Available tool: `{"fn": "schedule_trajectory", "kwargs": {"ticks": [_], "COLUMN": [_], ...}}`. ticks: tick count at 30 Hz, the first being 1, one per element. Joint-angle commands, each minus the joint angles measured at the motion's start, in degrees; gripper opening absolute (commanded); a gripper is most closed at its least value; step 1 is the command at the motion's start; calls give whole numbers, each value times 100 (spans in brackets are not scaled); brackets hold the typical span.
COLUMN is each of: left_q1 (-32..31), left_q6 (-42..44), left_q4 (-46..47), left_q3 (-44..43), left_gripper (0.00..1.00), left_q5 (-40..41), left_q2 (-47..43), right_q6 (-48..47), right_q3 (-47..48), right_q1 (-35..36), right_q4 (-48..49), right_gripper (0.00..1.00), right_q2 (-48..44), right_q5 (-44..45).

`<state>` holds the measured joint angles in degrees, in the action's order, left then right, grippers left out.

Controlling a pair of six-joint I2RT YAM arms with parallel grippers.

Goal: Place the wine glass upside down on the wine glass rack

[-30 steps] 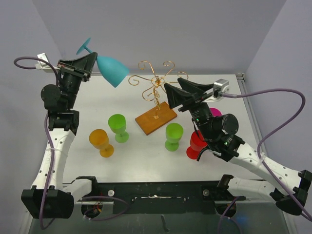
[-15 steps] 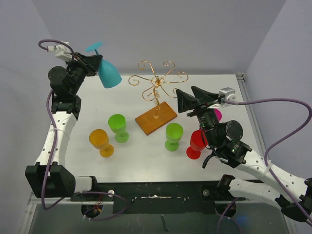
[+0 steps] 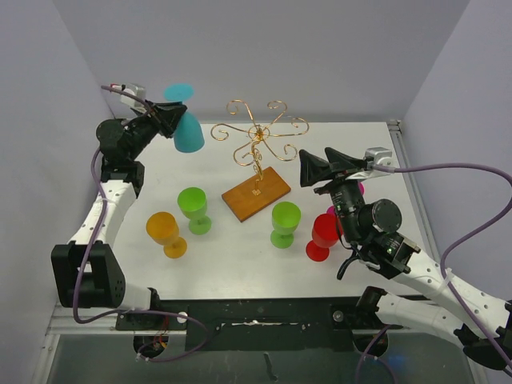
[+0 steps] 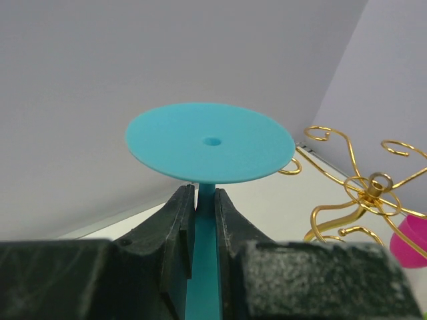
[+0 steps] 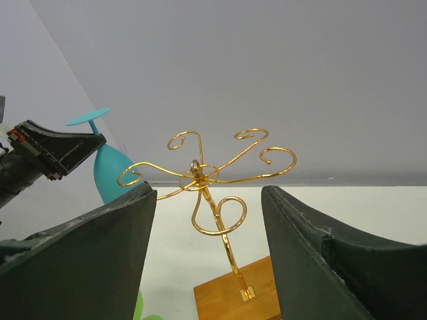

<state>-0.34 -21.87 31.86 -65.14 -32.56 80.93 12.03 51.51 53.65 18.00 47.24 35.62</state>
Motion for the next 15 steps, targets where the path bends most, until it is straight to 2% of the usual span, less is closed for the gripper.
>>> {"fn": "schedule_trajectory", "kwargs": {"ticks": [1,10,15], "left_q1": [-10,-71,-72], "left_q6": [61,-110,-138], "left_q4": [1300,2007,2304], "left_q3": [68,165,360], "left_gripper": [0,0,0], "left_q5": [-956,-1639,-1562], "left_q2": [110,430,302], "right_q6": [130,352,618], "right_q3": [33,203,1235], "right_q1": [-28,-39,-92], "right_q4": [-131,-356,-1181], "right_gripper": [65,66,71], "right_q2": [-65,24,790], "right_q5": [10,-108,-591]}}
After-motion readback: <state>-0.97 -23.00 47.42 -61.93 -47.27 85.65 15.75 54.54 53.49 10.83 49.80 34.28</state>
